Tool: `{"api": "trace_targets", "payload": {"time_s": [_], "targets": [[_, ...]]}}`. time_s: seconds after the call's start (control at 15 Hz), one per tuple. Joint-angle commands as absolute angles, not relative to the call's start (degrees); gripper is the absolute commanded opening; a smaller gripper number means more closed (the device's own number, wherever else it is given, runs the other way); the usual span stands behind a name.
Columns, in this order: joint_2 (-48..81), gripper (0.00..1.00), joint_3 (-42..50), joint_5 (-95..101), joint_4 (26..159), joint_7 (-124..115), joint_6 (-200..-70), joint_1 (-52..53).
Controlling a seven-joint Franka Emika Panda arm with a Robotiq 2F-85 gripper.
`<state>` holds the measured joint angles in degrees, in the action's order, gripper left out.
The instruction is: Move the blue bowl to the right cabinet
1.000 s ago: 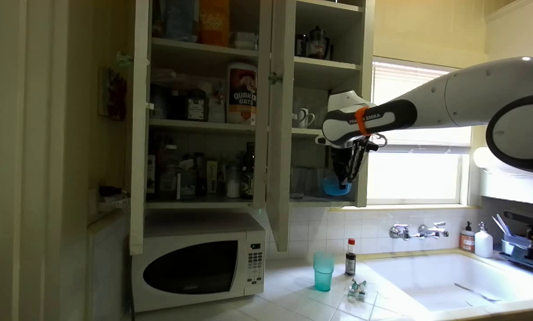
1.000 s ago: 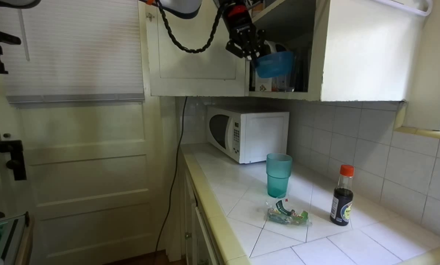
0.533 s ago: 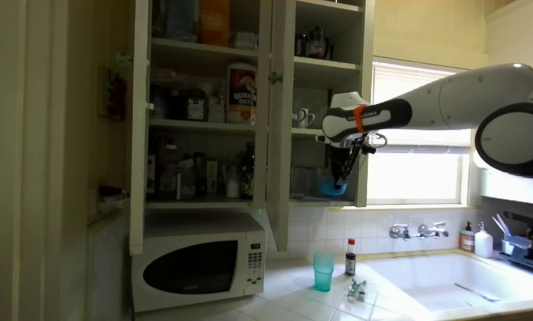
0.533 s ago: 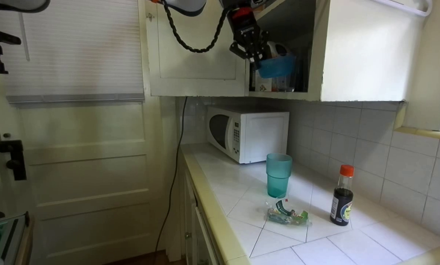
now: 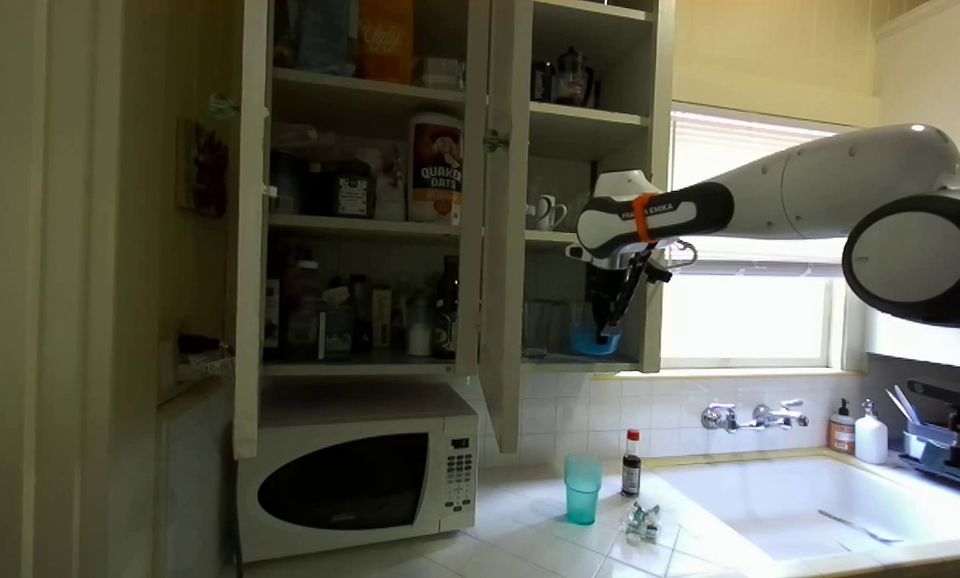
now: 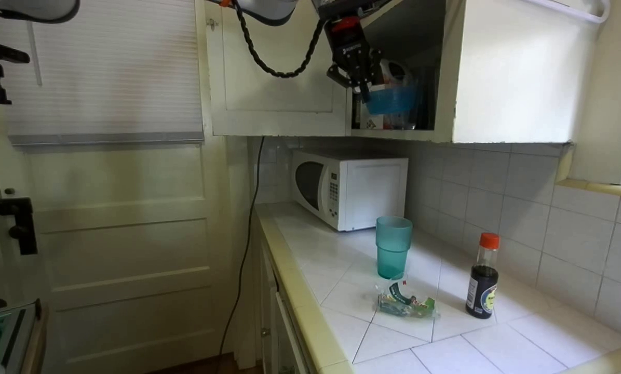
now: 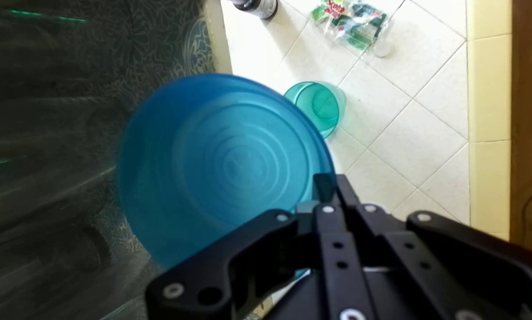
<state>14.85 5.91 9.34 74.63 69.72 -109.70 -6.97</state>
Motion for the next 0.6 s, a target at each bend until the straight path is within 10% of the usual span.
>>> {"api": "trace_targets", "payload": {"time_s": [0.0, 0.53], "targets": [[19.14, 0.01, 4.58, 5.24, 68.48, 70.09, -106.75, -8.65], [25.33, 0.01, 4.07, 5.11, 59.64, 68.55, -103.19, -9.43]]}}
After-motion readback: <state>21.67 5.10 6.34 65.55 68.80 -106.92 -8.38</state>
